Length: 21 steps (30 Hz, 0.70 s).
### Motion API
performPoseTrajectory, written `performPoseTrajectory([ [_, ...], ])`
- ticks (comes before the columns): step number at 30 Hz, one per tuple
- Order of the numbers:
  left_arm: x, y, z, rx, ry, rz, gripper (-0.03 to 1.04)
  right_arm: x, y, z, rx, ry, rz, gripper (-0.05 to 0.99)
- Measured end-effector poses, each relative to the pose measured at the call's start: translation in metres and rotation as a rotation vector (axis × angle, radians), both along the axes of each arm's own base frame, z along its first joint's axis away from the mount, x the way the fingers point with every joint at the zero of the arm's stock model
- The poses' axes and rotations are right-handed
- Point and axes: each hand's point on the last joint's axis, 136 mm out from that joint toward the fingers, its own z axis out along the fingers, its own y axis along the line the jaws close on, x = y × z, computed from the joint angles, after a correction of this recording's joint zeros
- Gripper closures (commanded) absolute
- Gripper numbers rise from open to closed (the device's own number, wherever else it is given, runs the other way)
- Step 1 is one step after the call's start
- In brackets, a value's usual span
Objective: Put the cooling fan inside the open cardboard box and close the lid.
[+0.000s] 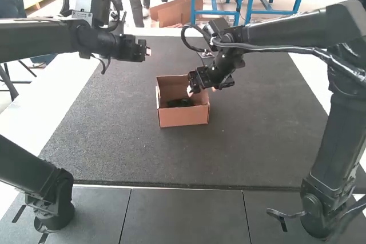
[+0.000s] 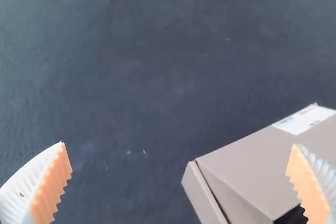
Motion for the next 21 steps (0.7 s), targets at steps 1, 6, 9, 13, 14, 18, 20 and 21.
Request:
performPoseTrajectory([
  [1,0.001,-0.003,-0.001,0.003,-0.001,-0.005,0.04,0.001,-0.003,0.005,0.008,-0.006,-0.008,0.01],
  [6,0.003,-0.034,-0.020,0.027,0.029,-0.062,0.04,0.016,-0.028,0.027,0.047,-0.041,-0.085,0.01],
  [9,0.004,-0.053,-0.028,0.035,0.040,-0.100,0.04,0.027,-0.048,0.044,0.068,-0.074,-0.141,0.01],
  [13,0.009,-0.063,-0.029,0.041,0.036,-0.112,0.04,0.038,-0.076,0.067,0.095,-0.123,-0.211,0.01],
  [14,0.011,-0.063,-0.028,0.042,0.033,-0.108,0.04,0.040,-0.082,0.073,0.103,-0.137,-0.226,0.01],
  [18,0.018,-0.061,-0.025,0.050,0.016,-0.088,0.04,0.040,-0.097,0.099,0.137,-0.191,-0.265,0.01],
  [20,0.020,-0.061,-0.027,0.059,0.018,-0.081,0.04,0.038,-0.102,0.113,0.158,-0.216,-0.275,0.01],
  [21,0.021,-0.060,-0.030,0.067,0.024,-0.081,0.04,0.036,-0.103,0.119,0.171,-0.228,-0.279,0.01],
])
